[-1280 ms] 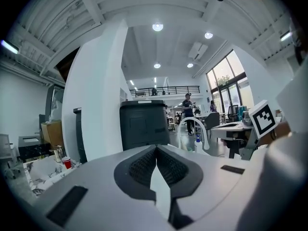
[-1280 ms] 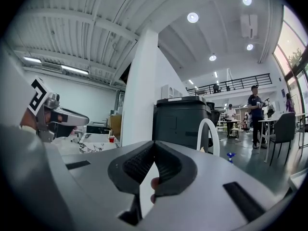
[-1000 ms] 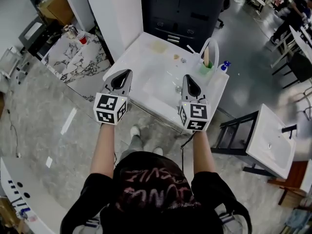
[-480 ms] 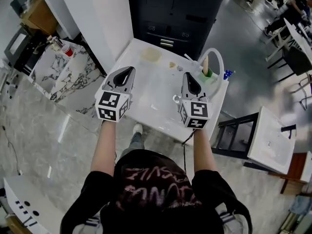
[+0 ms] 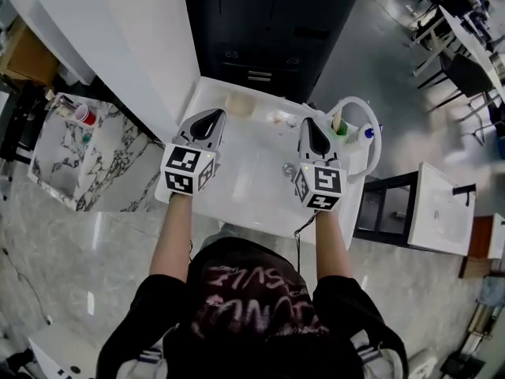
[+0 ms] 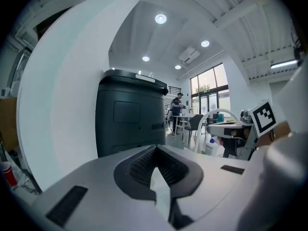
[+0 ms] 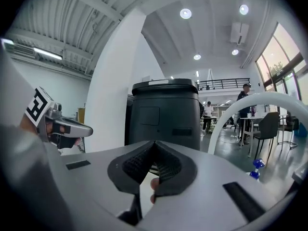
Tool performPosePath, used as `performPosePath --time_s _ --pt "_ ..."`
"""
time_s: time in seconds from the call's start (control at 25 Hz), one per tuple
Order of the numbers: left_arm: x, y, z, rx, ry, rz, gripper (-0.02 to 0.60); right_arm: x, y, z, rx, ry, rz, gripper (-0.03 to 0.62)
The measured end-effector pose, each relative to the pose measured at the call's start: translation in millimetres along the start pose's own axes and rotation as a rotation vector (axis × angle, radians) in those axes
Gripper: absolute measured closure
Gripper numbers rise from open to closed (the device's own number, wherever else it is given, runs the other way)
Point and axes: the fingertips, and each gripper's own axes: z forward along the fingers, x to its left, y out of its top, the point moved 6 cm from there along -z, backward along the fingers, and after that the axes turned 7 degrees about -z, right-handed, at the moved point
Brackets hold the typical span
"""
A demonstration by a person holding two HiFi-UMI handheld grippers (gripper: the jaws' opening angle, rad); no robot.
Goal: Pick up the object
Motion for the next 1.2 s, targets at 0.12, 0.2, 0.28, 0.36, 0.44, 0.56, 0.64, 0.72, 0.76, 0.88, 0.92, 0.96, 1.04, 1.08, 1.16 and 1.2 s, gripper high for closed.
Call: performPosePath --time_s 0.12,0.2,0.28,0.36,0.44,0.56,0.64,0.72,0.76,0.88,0.92,0.96,1.04,1.08,1.16,1.2 --pt "14.5 -7.0 23.0 0.028 -0.071 -0.011 0.565 0.8 -0.9 11.5 0.022 -0.054 0.005 0.579" --pt "25.4 -9.2 36.5 0.041 -0.097 -0.016 0.565 2.4 -1.7 22.7 0.030 -0.074 0.005 0.579" --pt "31.9 -10.5 48.5 0.058 -0.119 -0.014 0.565 2.1 -2.7 31.1 0.037 -0.089 0.012 0.579" --pt "32.6 -12.5 58.1 0.077 -0.141 -0.006 0.565 0.3 -4.2 34.5 0.044 -0.104 0.017 0.579" --pt "30.3 -14.5 65.9 0.094 -0.160 0.007 0.565 -2.5 -5.4 35.8 0.048 -0.116 0.017 0.579" --pt "27.6 -13.9 74.4 0.107 -0.177 0.020 0.565 -6.4 -4.7 38.0 0.046 -0.123 0.010 0.579" --pt "26.0 -12.2 76.1 0.107 -0.179 0.022 0.565 -7.3 -4.2 38.8 0.048 -0.114 0.010 0.579" --pt "24.3 -10.2 78.7 0.110 -0.175 0.022 0.565 -9.3 -2.7 39.5 0.047 -0.105 0.008 0.579" --pt "23.2 -8.9 80.3 0.111 -0.172 0.022 0.565 -10.9 -1.5 39.9 0.045 -0.101 0.006 0.579" --pt "21.6 -6.9 83.2 0.112 -0.161 0.026 0.565 -15.1 0.3 42.1 0.040 -0.092 0.005 0.579" --pt "21.7 -7.5 84.7 0.115 -0.157 0.027 0.565 -16.5 0.4 43.1 0.038 -0.091 0.006 0.579" --pt "21.8 -8.9 86.7 0.121 -0.154 0.029 0.565 -17.9 0.2 43.8 0.036 -0.090 0.008 0.579" --pt "21.3 -13.4 91.5 0.136 -0.150 0.035 0.565 -20.9 -0.9 44.8 0.035 -0.088 0.008 0.579" --pt "21.0 -15.9 94.2 0.142 -0.149 0.038 0.565 -22.3 -1.6 45.2 0.035 -0.087 0.008 0.579" --pt "19.8 -21.8 100.5 0.160 -0.153 0.048 0.563 -25.2 -2.8 45.6 0.038 -0.087 0.007 0.579" --pt "18.6 -25.2 104.0 0.172 -0.159 0.057 0.563 -26.7 -3.4 45.3 0.040 -0.087 0.007 0.579"
